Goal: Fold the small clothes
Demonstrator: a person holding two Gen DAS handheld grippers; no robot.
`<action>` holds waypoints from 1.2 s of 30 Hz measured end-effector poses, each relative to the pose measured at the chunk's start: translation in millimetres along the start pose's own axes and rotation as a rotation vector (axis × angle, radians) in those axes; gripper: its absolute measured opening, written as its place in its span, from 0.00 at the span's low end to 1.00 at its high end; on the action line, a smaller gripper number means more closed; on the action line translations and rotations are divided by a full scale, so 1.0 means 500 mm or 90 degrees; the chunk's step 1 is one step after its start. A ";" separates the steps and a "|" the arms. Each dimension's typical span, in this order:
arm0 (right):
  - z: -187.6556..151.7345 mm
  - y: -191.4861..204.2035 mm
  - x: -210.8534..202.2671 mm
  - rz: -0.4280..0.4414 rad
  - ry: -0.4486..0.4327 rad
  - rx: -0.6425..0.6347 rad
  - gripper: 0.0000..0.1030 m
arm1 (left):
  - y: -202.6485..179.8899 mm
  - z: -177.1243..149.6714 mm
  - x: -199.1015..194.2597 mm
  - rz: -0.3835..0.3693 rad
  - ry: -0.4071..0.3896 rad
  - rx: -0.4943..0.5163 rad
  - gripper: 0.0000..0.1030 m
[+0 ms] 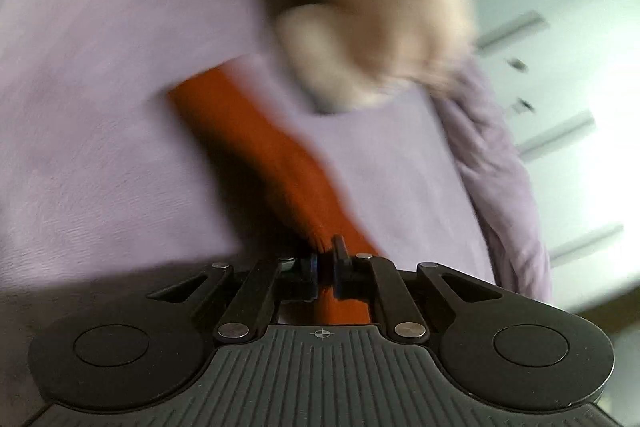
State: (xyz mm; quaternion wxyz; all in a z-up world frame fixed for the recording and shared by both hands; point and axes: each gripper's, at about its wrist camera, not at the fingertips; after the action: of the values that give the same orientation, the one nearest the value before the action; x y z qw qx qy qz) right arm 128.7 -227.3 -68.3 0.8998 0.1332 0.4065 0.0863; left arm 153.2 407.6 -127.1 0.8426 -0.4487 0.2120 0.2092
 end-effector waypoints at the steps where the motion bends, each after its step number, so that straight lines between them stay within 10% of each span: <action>1: 0.001 -0.002 -0.003 0.001 -0.005 0.002 0.45 | -0.038 -0.003 -0.008 -0.017 -0.003 0.037 0.08; 9: 0.011 -0.022 -0.034 0.028 -0.044 0.044 0.45 | -0.479 -0.255 -0.080 -0.264 0.048 0.431 0.09; 12: 0.011 -0.027 -0.044 0.042 -0.051 0.054 0.45 | -0.568 -0.407 -0.062 -0.311 0.134 0.530 0.26; 16: 0.022 -0.043 -0.047 0.055 -0.054 0.064 0.45 | -0.564 -0.530 -0.014 -0.268 0.301 0.573 0.36; 25: 0.106 -0.031 0.088 0.164 0.033 0.143 0.50 | -0.434 -0.419 -0.023 -0.092 0.223 0.544 0.63; 36: 0.175 0.012 0.233 0.069 0.047 0.115 0.50 | -0.399 -0.433 -0.023 -0.062 0.223 0.554 0.70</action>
State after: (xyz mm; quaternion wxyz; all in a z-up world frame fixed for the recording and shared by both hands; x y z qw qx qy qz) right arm 270.8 -205.6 -93.5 0.8623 0.2326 0.4380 0.1028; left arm 215.1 121.0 -97.6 0.9126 -0.0918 0.3980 -0.0179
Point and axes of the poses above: each gripper's, at about its wrist camera, not at the fingertips, and x roughly the way its jaws point, y to its left, z to its top, and after that the axes turned 8 degrees about x, right-handed
